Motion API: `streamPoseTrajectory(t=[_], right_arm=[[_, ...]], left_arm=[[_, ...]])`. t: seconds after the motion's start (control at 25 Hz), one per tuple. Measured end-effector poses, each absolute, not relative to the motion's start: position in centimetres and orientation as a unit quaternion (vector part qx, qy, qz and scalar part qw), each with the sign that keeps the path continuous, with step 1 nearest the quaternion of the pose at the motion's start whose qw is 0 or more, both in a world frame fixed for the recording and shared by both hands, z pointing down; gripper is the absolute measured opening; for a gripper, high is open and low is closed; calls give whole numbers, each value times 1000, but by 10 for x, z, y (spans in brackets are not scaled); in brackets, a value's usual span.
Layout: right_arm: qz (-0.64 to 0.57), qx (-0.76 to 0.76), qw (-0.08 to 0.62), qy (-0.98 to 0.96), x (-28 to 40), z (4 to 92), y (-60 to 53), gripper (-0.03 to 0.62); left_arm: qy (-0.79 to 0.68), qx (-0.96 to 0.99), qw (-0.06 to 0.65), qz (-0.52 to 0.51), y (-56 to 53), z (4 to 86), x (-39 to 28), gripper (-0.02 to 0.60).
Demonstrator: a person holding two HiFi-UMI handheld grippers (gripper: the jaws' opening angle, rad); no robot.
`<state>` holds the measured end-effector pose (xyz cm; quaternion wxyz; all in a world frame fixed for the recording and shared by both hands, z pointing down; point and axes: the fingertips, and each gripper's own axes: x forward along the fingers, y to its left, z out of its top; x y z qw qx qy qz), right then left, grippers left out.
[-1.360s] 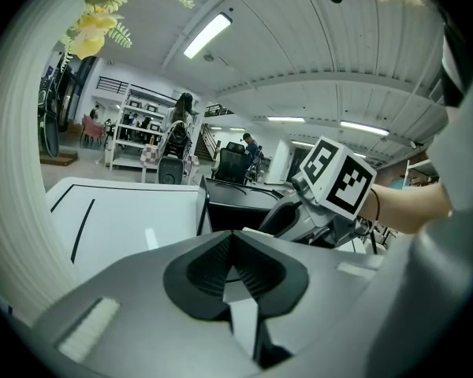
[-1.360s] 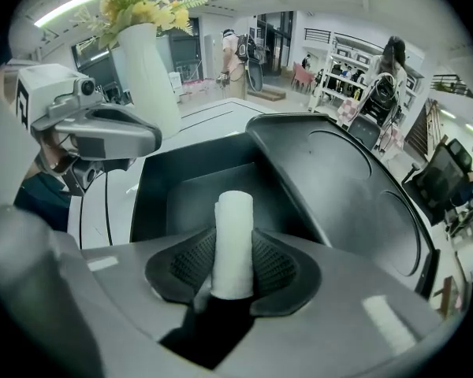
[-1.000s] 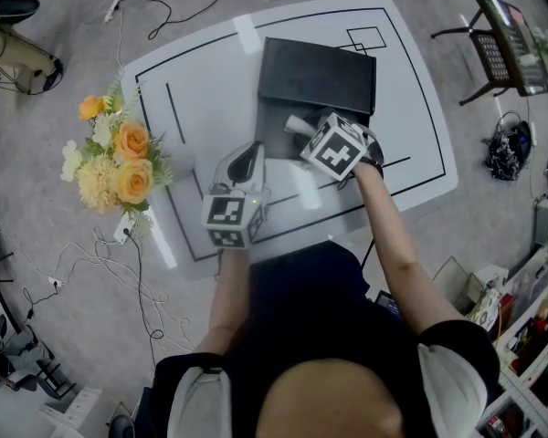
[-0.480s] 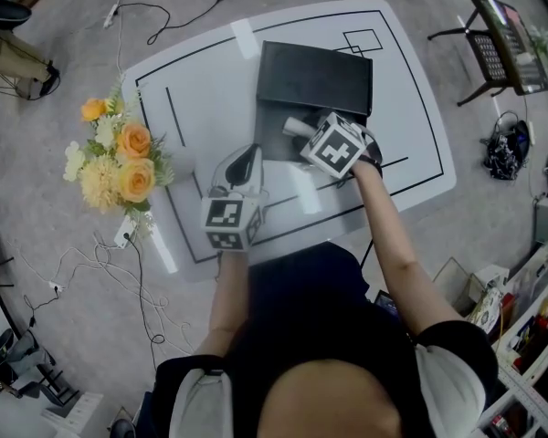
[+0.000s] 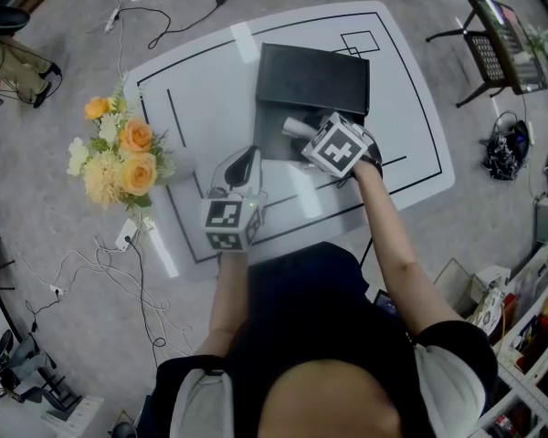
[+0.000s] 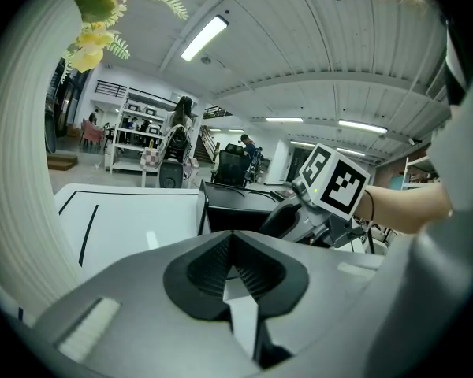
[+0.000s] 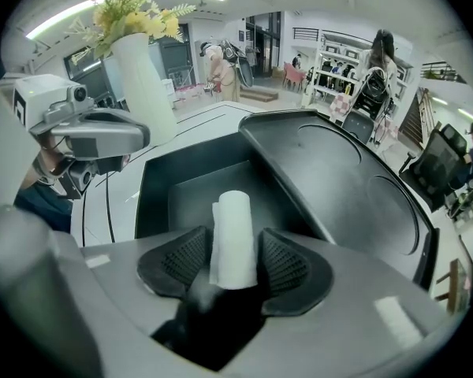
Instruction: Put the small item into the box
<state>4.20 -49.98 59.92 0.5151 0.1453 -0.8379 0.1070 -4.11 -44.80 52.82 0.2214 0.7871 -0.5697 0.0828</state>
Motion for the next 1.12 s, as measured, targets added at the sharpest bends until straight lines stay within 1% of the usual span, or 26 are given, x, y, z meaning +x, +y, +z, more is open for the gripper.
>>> streamPoseTrajectory(t=[0.28, 0.84, 1.12], right_arm=[[104, 151, 512, -839, 47, 596, -498, 230], [98, 180, 466, -860, 44, 566, -491, 233], [94, 212, 452, -861, 57, 555, -489, 233]], left_arm=[[-570, 788, 219, 81, -446, 524, -39, 9], [-563, 793, 213, 90, -439, 517, -34, 9], [-548, 805, 207, 92, -434, 512, -26, 9]])
